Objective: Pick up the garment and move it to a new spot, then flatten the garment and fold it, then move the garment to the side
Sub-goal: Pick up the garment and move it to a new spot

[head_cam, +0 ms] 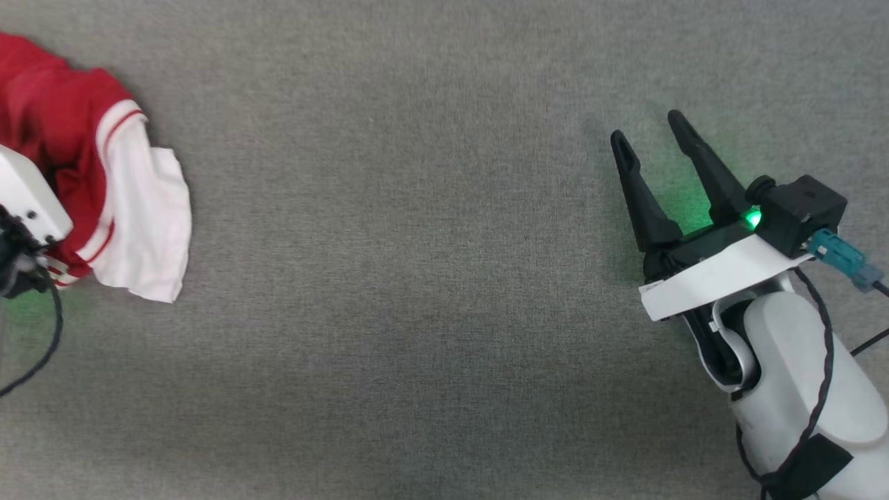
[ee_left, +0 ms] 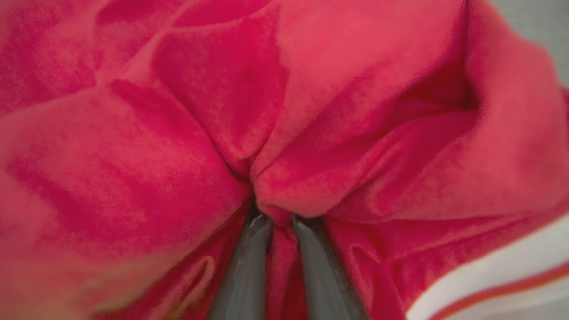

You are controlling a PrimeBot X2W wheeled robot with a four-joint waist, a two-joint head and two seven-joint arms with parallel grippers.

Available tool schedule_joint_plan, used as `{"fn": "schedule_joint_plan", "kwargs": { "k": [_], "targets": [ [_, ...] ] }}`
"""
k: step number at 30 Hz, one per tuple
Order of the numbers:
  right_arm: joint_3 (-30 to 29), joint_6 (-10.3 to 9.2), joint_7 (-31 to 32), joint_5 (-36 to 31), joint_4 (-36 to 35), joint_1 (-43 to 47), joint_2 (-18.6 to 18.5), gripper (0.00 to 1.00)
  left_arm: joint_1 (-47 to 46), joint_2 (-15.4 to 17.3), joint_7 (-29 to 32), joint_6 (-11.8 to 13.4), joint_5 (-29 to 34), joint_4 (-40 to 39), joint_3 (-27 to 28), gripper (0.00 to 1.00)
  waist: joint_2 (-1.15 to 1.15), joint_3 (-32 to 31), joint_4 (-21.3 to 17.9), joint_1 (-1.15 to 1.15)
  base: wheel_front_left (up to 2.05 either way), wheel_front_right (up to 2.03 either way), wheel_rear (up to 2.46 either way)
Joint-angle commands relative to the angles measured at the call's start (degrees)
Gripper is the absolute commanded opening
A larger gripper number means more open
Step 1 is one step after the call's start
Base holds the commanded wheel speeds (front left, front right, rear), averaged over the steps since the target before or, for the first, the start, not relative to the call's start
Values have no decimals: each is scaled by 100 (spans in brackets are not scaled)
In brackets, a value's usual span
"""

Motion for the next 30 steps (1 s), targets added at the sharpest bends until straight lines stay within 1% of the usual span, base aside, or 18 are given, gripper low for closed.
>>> {"fn": "schedule_joint_plan", "kwargs": {
  "k": [1,5,6,7,10,14,19,24,29,30],
  "targets": [
    [16,0,-27,4,7,47,27,100,464,-532,54,-43,-9,112,-304,0,0,-165,60,0,0,0,0],
    [27,0,-27,60,96,162,127,100,361,-265,-326,-50,-128,-112,-418,0,0,-559,104,0,0,0,0],
    [16,0,-28,91,134,218,195,100,239,-106,-431,-46,-189,-257,-455,0,0,-755,95,0,0,0,0],
    [12,0,-27,104,155,261,232,100,185,-17,-475,-35,-202,-338,-467,0,0,-840,86,0,0,0,0],
    [-24,0,-27,128,169,378,321,100,147,73,-562,-33,-295,-622,-610,0,0,-1064,40,0,0,0,0],
    [-123,0,-27,177,182,532,444,100,115,34,-488,-33,-530,-1175,-786,0,0,-1254,-66,0,0,0,0],
    [-167,0,-27,242,187,696,623,100,87,-80,-179,-33,-900,-2044,-1079,0,0,-1378,-365,0,0,0,0],
    [-225,0,-27,292,133,753,787,100,-12,-232,281,-33,-1310,-2774,-1435,0,0,-1310,-852,0,0,0,0],
    [-344,0,-27,376,70,750,932,100,-305,-639,645,-33,-1490,-3015,-1728,0,0,-1098,-1403,0,0,0,0],
    [-344,0,-27,376,70,750,932,100,-305,-639,645,-33,-1490,-3015,-1728,0,0,-1098,-1403,0,0,0,0]
  ]
}}
